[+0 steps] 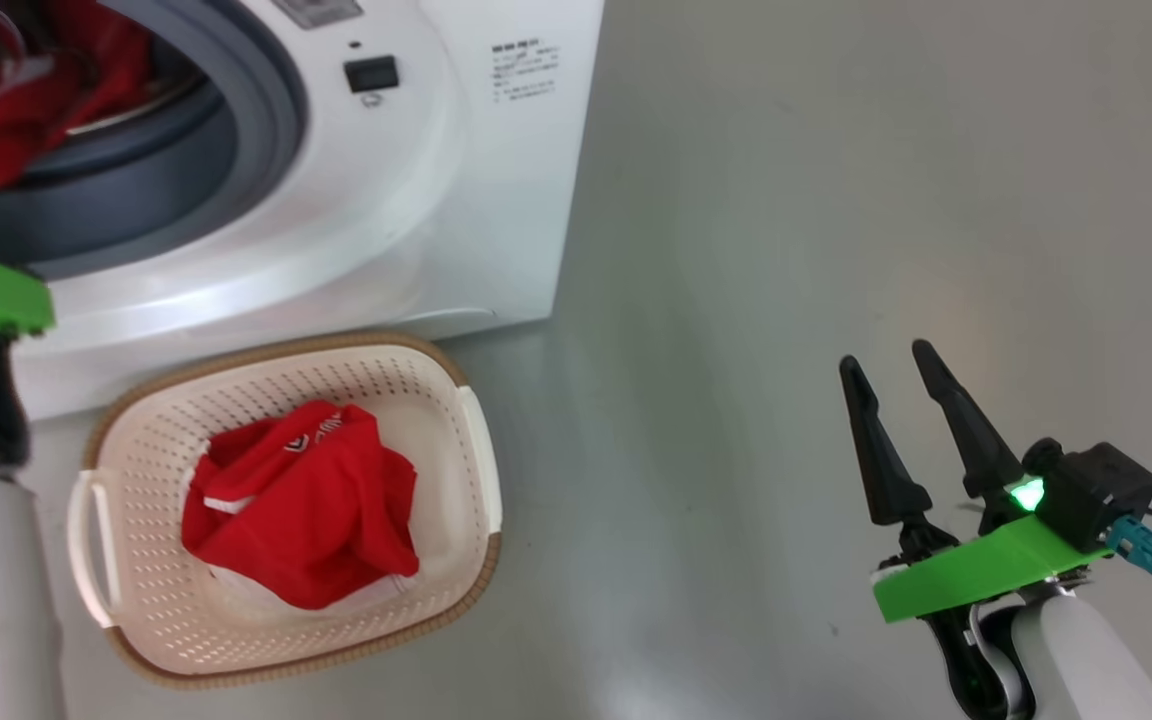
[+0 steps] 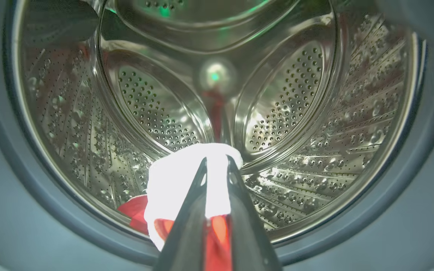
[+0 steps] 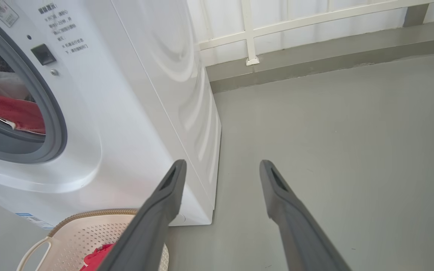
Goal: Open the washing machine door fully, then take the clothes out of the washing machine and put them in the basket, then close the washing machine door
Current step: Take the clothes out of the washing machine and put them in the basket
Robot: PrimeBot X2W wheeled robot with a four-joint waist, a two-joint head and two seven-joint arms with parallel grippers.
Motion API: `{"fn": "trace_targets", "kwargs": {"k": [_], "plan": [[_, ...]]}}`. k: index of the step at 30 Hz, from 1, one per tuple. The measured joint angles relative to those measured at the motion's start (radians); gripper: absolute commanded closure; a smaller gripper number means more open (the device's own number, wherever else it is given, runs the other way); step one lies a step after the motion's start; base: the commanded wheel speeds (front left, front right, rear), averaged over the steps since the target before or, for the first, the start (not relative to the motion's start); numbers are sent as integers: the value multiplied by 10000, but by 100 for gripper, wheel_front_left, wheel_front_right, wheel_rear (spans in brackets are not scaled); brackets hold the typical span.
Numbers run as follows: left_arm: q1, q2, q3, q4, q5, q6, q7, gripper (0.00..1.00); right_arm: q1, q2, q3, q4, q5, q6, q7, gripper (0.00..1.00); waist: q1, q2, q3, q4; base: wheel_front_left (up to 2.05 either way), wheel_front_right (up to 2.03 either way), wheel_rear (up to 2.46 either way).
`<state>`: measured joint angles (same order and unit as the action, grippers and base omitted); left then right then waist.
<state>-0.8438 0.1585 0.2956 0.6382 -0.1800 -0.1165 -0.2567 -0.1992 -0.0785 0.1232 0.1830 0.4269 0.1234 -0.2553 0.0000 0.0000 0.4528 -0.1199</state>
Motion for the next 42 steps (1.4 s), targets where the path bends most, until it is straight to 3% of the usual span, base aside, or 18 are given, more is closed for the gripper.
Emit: {"fn": "trace_targets", "kwargs": {"k": [21,34,42], "plan": [[3793,-1114,-399,-4048,-140,-86,0,100,749,-48,-441,98,2,0,0,0,0,0,-1251,630,0,0,0],[5235,-1273,-407,-6606,-247,-82,-2,100,770,-44,-491,52,2,0,0,0,0,0,-1228,721,0,0,0],[5827,-1271,-825,-7620,-777,384,-4,100,768,-46,-570,33,2,0,0,0,-1,0,-1072,741,0,0,0]]}}
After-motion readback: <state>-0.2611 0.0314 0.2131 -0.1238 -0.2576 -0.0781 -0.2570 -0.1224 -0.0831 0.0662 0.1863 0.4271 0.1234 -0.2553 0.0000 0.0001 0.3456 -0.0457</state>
